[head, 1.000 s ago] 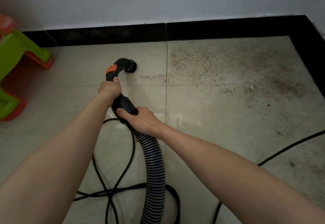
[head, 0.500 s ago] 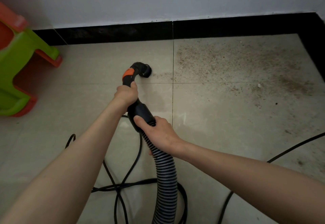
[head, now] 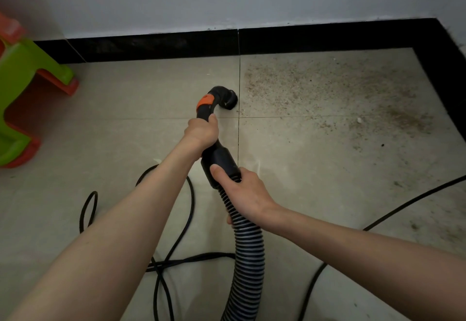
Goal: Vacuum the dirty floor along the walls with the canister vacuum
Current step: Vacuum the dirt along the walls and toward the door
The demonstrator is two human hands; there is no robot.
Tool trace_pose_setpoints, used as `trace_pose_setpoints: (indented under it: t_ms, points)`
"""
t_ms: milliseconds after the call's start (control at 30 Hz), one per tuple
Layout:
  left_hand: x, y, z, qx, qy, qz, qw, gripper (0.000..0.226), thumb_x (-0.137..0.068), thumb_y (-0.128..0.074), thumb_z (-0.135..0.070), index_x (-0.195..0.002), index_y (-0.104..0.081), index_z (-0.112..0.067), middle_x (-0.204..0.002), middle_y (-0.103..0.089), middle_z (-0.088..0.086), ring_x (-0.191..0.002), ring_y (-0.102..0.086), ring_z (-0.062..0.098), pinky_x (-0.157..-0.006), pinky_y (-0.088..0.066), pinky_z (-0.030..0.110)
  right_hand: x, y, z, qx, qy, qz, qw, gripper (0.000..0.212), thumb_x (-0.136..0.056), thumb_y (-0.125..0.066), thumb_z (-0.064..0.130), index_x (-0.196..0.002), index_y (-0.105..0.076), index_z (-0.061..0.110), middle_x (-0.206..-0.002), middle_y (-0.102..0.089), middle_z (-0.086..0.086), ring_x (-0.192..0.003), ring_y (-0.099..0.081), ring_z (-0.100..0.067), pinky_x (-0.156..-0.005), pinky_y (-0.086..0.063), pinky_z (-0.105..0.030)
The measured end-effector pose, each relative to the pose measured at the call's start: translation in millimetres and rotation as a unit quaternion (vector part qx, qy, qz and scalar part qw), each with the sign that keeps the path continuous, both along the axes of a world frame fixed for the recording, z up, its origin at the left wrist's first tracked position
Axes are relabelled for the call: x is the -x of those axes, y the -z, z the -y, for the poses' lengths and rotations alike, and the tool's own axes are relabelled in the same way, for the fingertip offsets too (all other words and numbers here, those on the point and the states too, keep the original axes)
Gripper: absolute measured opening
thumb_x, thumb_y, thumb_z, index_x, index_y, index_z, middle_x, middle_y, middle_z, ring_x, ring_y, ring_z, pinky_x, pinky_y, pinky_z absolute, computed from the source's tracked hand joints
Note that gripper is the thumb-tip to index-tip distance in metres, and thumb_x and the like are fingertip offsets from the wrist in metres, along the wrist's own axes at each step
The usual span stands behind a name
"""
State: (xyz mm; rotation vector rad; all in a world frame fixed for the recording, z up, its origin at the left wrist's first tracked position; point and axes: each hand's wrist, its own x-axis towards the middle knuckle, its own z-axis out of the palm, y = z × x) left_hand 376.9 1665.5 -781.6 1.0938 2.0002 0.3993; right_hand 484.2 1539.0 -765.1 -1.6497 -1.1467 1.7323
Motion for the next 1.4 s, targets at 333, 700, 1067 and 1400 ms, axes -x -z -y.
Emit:
trace_pose_setpoints:
  t_ms: [333, 700, 1067, 1400]
  points:
    - [-9.3, -10.5, 13.4, 0.008, 0.012, 0.008, 1.000, 0.058, -0.098, -0.034, -0.046, -0.132, -0.040, 0.000, -0.124, -0.055, 0.018, -0.107, -0.057, 0.033, -0.069, -0.046, 0.036, -6.1, -6.7, 10.7, 0.007, 0.000, 0.003, 1.000, 0.048, -0.088, -0.057, 0.056, -0.102, -0.053, 0.010, -0.076, -0.057, -0.009, -0.044, -0.059, -0.021, -0.047, -0.055, -0.030]
    - [-9.3, -18.3, 54.3, 0.017, 0.014, 0.049, 0.999, 0.050, -0.099, -0.036, -0.044, -0.126, -0.043, -0.001, -0.100, -0.058, 0.013, -0.090, -0.057, 0.027, -0.064, -0.047, 0.034, -10.9, -6.1, 43.8, 0.007, -0.016, -0.017, 1.000, 0.047, -0.090, -0.056, 0.053, -0.105, -0.051, 0.009, -0.077, -0.056, -0.008, -0.047, -0.059, -0.020, -0.047, -0.053, -0.030]
    - [19.5, -21.7, 90.6, 0.045, 0.044, 0.070, 0.996, 0.046, -0.099, -0.035, -0.046, -0.116, -0.045, -0.004, -0.090, -0.055, 0.010, -0.080, -0.058, 0.025, -0.063, -0.049, 0.033, -4.0, -0.8, 74.2, 0.151, -0.136, -0.144, 0.969, 0.043, -0.093, -0.054, 0.048, -0.119, -0.053, 0.014, -0.097, -0.063, -0.001, -0.095, -0.063, -0.019, -0.092, -0.054, -0.038]
    - [19.4, -7.9, 116.4, 0.018, 0.076, -0.040, 0.996, 0.056, -0.098, -0.033, -0.047, -0.124, -0.043, 0.001, -0.112, -0.057, 0.019, -0.094, -0.056, 0.031, -0.068, -0.045, 0.032, 14.3, 2.7, 93.4, 0.250, -0.051, -0.266, 0.930, 0.038, -0.094, -0.049, 0.051, -0.108, -0.050, 0.015, -0.088, -0.055, -0.005, -0.077, -0.057, -0.016, -0.075, -0.055, -0.031]
